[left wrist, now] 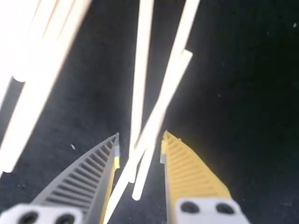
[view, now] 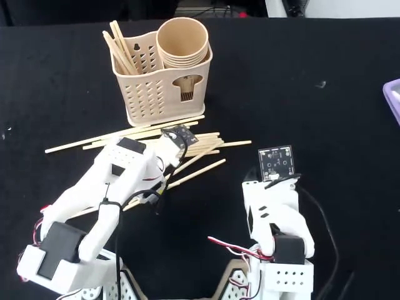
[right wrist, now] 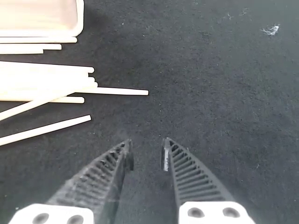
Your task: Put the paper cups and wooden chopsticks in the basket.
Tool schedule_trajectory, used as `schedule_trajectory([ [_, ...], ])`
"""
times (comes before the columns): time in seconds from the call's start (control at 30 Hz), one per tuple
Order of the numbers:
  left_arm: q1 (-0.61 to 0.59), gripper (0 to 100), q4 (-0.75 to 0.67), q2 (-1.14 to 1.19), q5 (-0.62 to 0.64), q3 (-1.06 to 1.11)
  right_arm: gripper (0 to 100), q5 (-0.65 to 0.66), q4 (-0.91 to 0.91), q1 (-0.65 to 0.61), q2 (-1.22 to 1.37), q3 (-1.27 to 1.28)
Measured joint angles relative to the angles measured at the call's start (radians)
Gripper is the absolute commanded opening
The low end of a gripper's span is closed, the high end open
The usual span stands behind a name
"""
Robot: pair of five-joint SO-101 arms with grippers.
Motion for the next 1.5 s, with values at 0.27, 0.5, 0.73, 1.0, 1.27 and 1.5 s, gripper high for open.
schedule_trajectory([
  [0.27,-0.005,15,-0.107,-0.005,0.064,0.075,11.4,0.000,0.000,0.000,0.000,0.000],
  [0.5,0.002,6,-0.112,-0.018,0.080,0.080,11.4,0.000,0.000,0.000,0.000,0.000],
  [0.73,0.002,3,-0.005,-0.018,0.086,0.035,11.4,0.000,0.000,0.000,0.000,0.000],
  [1.0,0.005,3,0.199,-0.018,0.086,-0.143,11.4,0.000,0.000,0.000,0.000,0.000],
  [1.27,0.005,3,0.407,-0.018,0.086,-0.341,11.4,0.000,0.000,0.000,0.000,0.000],
  [1.5,0.005,3,0.420,-0.110,0.086,-0.361,11.4,0.000,0.000,0.000,0.000,0.000],
])
